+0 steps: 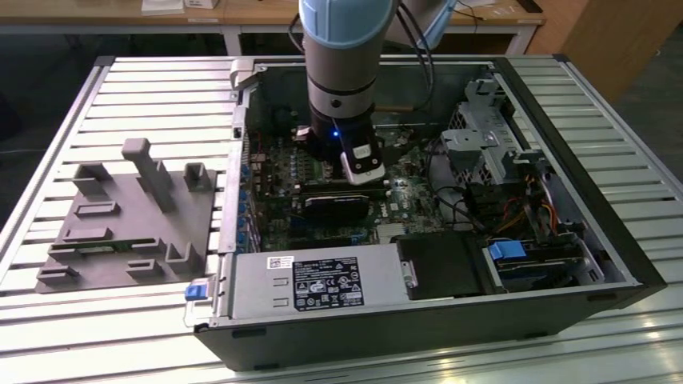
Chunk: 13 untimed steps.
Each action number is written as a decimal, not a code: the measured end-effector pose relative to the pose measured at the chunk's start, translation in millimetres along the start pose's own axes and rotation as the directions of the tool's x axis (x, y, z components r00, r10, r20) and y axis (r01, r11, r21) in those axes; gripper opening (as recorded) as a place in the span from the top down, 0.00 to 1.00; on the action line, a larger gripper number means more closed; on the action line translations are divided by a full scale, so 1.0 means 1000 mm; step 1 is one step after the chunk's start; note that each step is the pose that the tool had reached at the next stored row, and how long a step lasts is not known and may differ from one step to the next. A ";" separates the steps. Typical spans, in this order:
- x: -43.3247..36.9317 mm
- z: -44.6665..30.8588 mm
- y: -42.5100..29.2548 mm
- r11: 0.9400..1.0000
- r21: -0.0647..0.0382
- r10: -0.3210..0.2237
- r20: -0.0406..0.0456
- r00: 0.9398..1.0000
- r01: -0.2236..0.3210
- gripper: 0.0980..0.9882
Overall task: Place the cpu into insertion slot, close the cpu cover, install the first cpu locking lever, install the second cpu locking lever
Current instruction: 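Install the second cpu locking lever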
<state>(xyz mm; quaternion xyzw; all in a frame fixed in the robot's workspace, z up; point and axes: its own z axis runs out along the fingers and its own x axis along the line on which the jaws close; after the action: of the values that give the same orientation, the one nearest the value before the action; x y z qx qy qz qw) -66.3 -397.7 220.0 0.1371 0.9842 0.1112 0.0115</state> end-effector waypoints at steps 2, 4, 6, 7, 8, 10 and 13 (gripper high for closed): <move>0.0001 0.0007 -0.0018 1.000 -0.010 -0.001 -0.003 1.000 0.001 1.00; -0.0002 0.0012 -0.0041 1.000 -0.025 -0.002 -0.007 1.000 0.002 1.00; -0.0005 0.0015 -0.0064 0.999 -0.039 -0.003 -0.012 1.000 0.003 1.00; -0.0008 0.0016 -0.0079 0.999 -0.044 -0.003 -0.013 1.000 0.003 1.00; -0.0011 0.0016 -0.0097 0.999 -0.047 -0.004 -0.014 1.000 0.003 1.00; -0.0015 0.0018 -0.0136 0.999 -0.052 -0.005 -0.015 1.000 0.004 1.00; 0.0002 0.0036 -0.0166 0.998 -0.057 -0.005 -0.017 1.000 0.004 1.00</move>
<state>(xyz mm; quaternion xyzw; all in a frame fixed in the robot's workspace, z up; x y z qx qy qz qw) -70.7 -412.5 212.8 0.1334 0.9811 0.1402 0.0074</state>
